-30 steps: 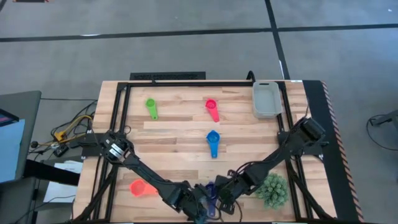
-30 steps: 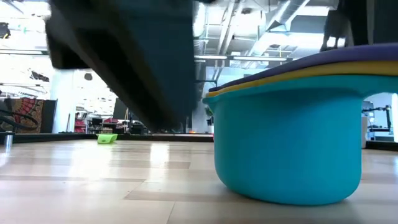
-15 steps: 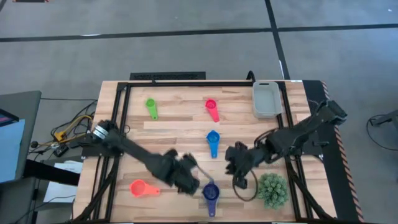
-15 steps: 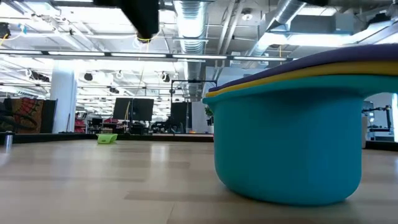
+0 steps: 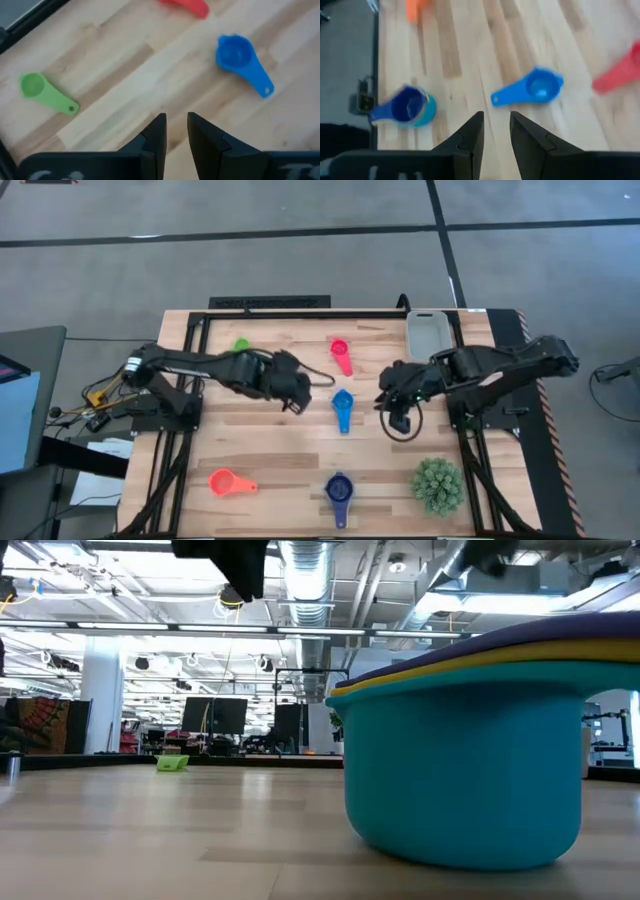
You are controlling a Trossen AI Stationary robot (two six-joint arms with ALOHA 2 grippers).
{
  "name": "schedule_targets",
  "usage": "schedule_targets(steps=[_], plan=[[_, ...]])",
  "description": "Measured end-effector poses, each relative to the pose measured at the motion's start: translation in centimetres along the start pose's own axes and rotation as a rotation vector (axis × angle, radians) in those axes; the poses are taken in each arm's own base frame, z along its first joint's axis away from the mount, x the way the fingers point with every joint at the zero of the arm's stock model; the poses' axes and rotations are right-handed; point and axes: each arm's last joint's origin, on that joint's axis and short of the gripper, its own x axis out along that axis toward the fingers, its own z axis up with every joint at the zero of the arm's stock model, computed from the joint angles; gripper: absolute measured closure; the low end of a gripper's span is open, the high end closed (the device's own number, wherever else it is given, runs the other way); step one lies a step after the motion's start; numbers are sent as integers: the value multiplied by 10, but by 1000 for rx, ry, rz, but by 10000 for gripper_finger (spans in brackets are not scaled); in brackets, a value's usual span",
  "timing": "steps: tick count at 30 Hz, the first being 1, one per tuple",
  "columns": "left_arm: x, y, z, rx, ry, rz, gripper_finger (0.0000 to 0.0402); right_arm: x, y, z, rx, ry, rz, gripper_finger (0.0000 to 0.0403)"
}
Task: Nest measuring cups in basket
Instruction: Stack the orange measuring cup on top of the dark blue of measuring cup
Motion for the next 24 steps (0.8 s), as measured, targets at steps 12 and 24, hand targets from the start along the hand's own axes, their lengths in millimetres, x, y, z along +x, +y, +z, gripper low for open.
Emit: schedule_targets(steps=[12, 24], plan=[[29, 64, -73, -307, 214, -161, 334, 12, -33, -70, 311, 56, 39, 284], [26, 66, -159, 218, 602, -281, 294, 18, -50, -57, 384, -84, -20, 250]])
